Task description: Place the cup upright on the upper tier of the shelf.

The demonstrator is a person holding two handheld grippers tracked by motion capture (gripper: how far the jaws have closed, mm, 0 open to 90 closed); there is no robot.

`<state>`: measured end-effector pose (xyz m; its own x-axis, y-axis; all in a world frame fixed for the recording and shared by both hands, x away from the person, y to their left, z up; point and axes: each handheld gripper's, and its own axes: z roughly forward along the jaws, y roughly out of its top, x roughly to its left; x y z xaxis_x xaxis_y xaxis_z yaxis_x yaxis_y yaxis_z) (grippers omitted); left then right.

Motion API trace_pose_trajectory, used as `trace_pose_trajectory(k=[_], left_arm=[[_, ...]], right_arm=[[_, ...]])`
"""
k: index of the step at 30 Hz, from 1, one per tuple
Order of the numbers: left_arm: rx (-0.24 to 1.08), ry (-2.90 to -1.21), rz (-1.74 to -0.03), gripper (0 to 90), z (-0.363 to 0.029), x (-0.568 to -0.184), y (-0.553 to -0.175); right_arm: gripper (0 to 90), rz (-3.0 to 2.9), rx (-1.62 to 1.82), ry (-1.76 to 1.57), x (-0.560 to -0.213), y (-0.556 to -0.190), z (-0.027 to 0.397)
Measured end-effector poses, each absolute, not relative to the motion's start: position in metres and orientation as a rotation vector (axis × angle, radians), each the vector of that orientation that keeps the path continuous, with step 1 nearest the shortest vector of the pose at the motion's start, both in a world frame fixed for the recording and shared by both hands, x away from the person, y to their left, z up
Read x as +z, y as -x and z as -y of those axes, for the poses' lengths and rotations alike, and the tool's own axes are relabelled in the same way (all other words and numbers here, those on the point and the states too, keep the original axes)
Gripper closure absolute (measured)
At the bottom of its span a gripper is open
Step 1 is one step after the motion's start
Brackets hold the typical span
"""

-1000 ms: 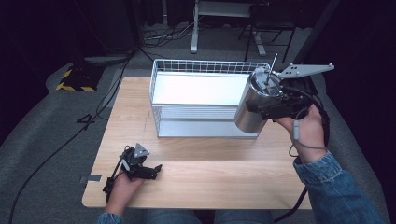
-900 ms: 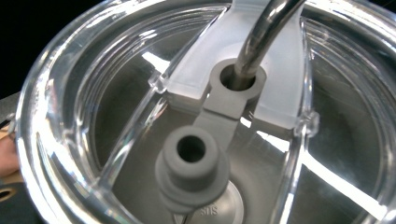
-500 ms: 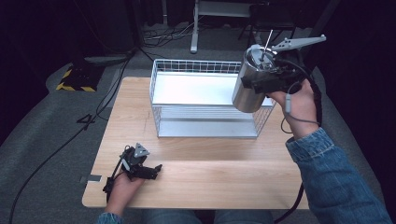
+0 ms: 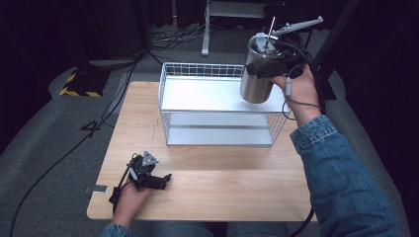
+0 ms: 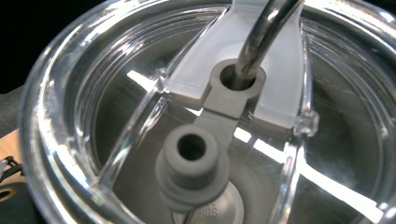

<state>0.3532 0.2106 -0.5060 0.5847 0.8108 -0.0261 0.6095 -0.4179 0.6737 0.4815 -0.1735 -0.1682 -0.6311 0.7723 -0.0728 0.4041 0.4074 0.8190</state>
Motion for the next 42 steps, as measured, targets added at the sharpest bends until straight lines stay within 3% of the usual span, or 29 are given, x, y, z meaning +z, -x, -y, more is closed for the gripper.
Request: trace_pose_trajectory(k=[14,42], left_arm=[[0.399,-2.170,-1.124,4.0,-0.211,-0.506,-0.353],[0.399,-2.170,-1.122,3.9,-0.211,-0.506,-0.354]], right_arm=[[3.9,-2.218,1.126,-1.081,-0.181,-0.517,0.166],[3.9,-2.244,1.110,-1.113,-0.215,-0.532,0.160]])
